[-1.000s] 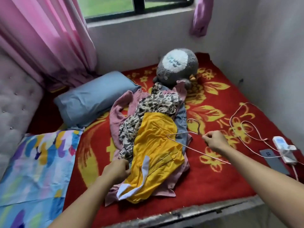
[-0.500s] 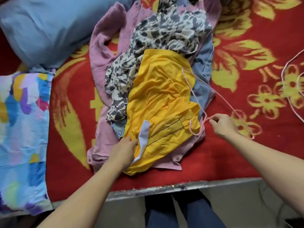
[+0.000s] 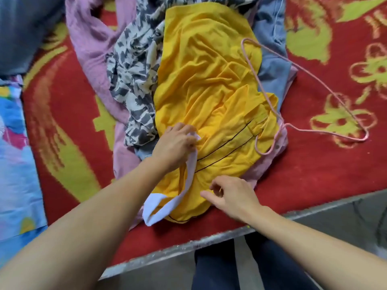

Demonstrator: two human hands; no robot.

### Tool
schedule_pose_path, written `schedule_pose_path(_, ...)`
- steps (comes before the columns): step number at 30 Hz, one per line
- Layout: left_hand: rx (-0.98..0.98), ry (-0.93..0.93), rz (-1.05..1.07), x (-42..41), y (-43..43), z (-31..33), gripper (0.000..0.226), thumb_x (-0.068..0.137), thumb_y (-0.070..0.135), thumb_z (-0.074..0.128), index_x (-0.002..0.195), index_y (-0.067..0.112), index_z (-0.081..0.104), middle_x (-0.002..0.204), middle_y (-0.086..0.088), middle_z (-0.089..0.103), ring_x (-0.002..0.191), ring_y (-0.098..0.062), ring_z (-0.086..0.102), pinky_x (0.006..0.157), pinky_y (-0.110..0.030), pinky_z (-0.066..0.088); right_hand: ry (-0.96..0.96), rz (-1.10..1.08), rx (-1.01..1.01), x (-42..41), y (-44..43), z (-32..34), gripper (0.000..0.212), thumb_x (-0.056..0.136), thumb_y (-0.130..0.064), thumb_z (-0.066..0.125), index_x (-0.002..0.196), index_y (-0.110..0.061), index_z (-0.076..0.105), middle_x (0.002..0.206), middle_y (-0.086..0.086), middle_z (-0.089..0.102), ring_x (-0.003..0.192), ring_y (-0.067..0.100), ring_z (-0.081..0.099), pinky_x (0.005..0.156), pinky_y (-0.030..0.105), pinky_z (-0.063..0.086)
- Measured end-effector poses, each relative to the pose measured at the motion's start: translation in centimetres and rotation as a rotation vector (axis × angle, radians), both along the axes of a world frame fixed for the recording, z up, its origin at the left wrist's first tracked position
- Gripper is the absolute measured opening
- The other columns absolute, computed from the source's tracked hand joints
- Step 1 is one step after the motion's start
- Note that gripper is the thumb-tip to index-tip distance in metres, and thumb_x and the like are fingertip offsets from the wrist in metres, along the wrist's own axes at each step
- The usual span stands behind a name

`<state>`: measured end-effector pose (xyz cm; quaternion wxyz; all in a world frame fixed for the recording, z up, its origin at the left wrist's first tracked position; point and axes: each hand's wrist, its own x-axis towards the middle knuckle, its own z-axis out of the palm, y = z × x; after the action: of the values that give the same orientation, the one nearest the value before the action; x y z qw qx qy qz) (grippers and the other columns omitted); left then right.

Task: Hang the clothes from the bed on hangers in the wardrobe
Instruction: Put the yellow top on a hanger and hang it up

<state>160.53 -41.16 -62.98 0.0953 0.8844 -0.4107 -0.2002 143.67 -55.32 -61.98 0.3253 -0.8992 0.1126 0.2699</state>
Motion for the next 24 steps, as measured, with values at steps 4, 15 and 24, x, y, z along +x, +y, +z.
schedule_pose_path(4, -0.199, 0.238, 0.319, 1.7, 1.3, 1.6, 0.015, 0.085, 0.024, 0.061, 0.084, 0.011, 0.067, 0.075, 0.001, 0.062, 0.076, -0.023, 0.059, 0.067, -0.039, 0.048, 0.351, -0.167, -0.076, 4.1, 5.9, -1.0, 0.081, 0.063, -0.094, 0.036, 0.083, -0.021, 0.064, 0.098, 0.004, 0.069, 0.099, 0.029, 0.063, 0.071, 0.035, 0.041)
schedule_pose_path(15, -0.309, 0.237, 0.586, 2.4, 4.3, 6.5, 0.014, 0.086, 0.018, 0.062, 0.081, 0.005, 0.061, 0.094, -0.01, 0.064, 0.09, -0.025, 0.058, 0.069, -0.028, 0.035, 0.144, -1.166, 0.737, 4.7, -0.6, 3.4, 0.018, 0.058, -0.021, 0.063, 0.072, -0.009, 0.062, 0.078, 0.015, 0.056, 0.074, 0.025, 0.053, 0.067, 0.035, 0.041)
schedule_pose_path(24, -0.914, 0.334, 0.945, 1.5, 0.5, 17.3, 0.015, 0.084, 0.015, 0.055, 0.072, 0.021, 0.048, 0.078, 0.001, 0.059, 0.073, -0.01, 0.055, 0.067, -0.024, 0.043, -0.272, -0.121, -0.061, 5.6, -6.6, 14.8, 0.035, 0.073, -0.008, 0.07, 0.104, -0.017, 0.057, 0.076, 0.0, 0.059, 0.072, 0.024, 0.059, 0.056, 0.034, 0.034)
